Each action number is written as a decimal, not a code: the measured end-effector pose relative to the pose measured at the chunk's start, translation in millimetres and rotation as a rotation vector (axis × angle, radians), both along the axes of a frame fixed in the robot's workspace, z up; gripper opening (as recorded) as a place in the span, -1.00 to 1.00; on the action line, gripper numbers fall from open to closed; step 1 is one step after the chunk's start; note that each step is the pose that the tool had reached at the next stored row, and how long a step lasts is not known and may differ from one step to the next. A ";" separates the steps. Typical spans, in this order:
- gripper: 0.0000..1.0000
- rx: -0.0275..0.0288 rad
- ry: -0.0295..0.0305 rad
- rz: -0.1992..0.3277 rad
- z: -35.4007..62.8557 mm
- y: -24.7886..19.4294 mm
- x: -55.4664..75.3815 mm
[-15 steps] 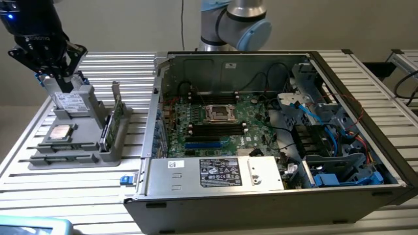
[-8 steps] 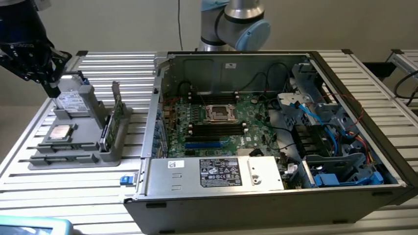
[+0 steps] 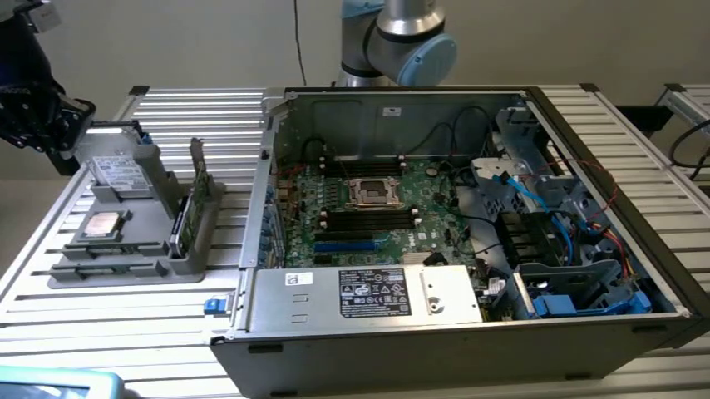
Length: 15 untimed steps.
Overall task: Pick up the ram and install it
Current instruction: 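Reach for the ram, then pick up the ram and move it above insertion slot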
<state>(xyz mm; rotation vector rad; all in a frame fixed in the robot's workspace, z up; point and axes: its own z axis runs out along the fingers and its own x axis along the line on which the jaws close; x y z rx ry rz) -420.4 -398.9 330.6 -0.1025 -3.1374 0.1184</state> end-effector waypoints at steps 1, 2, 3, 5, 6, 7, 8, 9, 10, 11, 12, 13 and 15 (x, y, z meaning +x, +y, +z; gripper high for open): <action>-0.79 -0.0001 0.0000 0.000 -1.8 0.0 -1.0; -0.79 -0.0002 0.0001 0.000 -3.1 -0.1 -1.1; -0.79 -0.0001 0.0000 0.001 -3.1 -0.1 -1.0; -0.79 -0.0001 0.0001 0.002 -3.7 -0.1 -1.0; -0.79 -0.0001 0.0001 0.004 -4.3 -0.1 -1.0; -0.79 -0.0001 0.0001 0.004 -4.4 -0.1 -1.0; -0.79 -0.0002 0.0002 0.004 -4.4 -0.1 -1.0; -0.79 -0.0001 0.0001 0.004 -4.5 -0.1 -1.0; -0.79 -0.0001 0.0001 0.004 -4.5 -0.1 -1.0; -0.79 -0.0001 0.0001 0.005 -4.6 -0.1 -1.0; -0.79 -0.0002 0.0002 0.005 -4.6 -0.1 -1.1; -0.79 -0.0002 0.0002 0.005 -4.7 -0.1 -1.0; -0.79 -0.0002 0.0002 0.005 -4.8 -0.1 -1.1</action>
